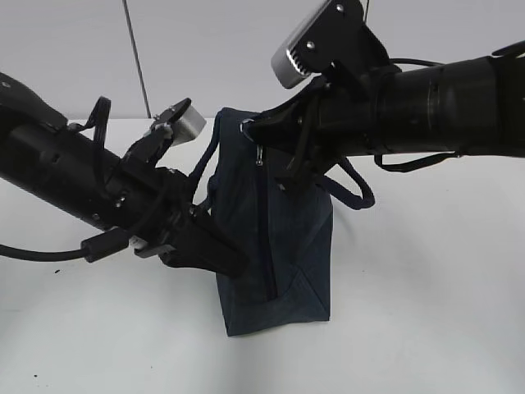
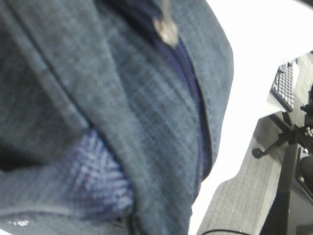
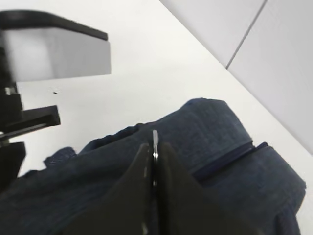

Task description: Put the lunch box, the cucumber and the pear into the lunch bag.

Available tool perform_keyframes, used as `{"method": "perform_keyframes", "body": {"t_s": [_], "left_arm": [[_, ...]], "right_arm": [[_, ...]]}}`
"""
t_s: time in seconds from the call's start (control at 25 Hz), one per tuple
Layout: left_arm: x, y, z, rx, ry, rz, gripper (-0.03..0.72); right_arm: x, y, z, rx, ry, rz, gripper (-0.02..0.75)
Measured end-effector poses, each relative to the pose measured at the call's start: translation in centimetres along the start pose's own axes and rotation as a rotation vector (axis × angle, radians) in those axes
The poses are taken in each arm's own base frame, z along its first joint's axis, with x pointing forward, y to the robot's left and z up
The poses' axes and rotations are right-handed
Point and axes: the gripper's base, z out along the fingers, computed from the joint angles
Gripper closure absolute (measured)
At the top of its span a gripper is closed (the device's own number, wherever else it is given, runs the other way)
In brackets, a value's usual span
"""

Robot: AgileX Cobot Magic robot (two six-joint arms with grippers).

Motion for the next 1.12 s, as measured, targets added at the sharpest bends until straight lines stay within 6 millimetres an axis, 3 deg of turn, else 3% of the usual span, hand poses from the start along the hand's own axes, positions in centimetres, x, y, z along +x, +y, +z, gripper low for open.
{"method": "perform_keyframes", "body": {"t_s": [0.6, 0.96, 1.12], "left_arm": [[0.6, -0.3, 0.0, 0.037, 0.071, -0.009, 0.697], [1.0, -0.4, -0.1, 0.041, 0.112, -0.036, 0.698], [1.1, -0.5, -0.1, 0.051, 0.127, -0.032, 0.699]], "right_arm": [[1.0, -2.3, 2.8, 0.074, 0.063, -0.029, 0.732], [2.7, -5.8, 1.6, 0.057, -0.005, 0.109, 0.732], [3.2, -6.5, 2.0, 0.034, -0.024, 0.161, 0.732]]}}
